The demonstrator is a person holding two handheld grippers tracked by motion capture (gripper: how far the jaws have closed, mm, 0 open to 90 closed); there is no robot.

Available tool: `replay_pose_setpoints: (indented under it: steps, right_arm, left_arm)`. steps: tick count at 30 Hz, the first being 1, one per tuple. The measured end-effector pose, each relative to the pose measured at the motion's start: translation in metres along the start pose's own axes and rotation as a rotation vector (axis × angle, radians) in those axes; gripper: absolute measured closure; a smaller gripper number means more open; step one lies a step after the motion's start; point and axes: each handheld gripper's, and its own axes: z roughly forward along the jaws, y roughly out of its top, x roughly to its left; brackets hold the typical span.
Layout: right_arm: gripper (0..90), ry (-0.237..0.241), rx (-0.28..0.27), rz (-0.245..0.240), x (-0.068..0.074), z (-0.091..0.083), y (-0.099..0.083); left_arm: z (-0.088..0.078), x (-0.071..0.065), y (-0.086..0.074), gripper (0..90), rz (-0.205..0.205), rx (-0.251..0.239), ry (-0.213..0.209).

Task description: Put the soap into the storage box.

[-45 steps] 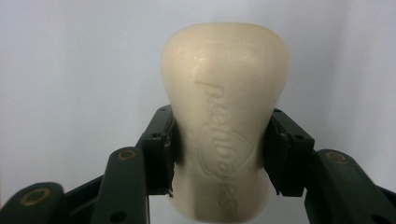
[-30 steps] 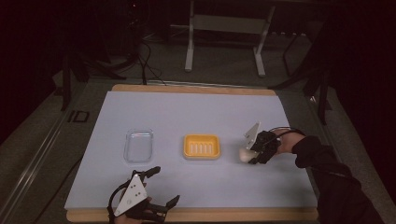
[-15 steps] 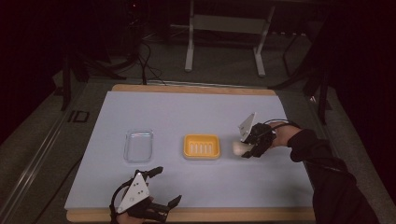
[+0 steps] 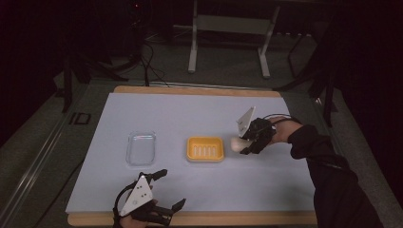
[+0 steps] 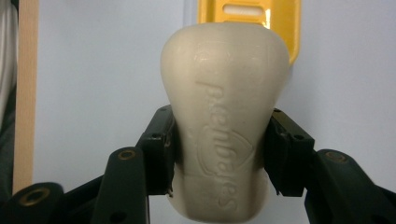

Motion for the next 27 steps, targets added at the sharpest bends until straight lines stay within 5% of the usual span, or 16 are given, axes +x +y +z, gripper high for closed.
replay_pose_setpoints:
  steps: [13, 27]
  right_arm:
    - [49.9, -0.009, 0.005, -0.002, -0.009, -0.015, 0.030]
    - [49.8, -0.029, -0.092, -0.089, -0.014, -0.011, 0.056]
  left_arm:
    - [-0.003, 0.001, 0.000, 0.9, 0.003, -0.008, 0.002]
    - [-0.004, 0.000, 0.000, 0.9, 0.004, -0.011, 0.001]
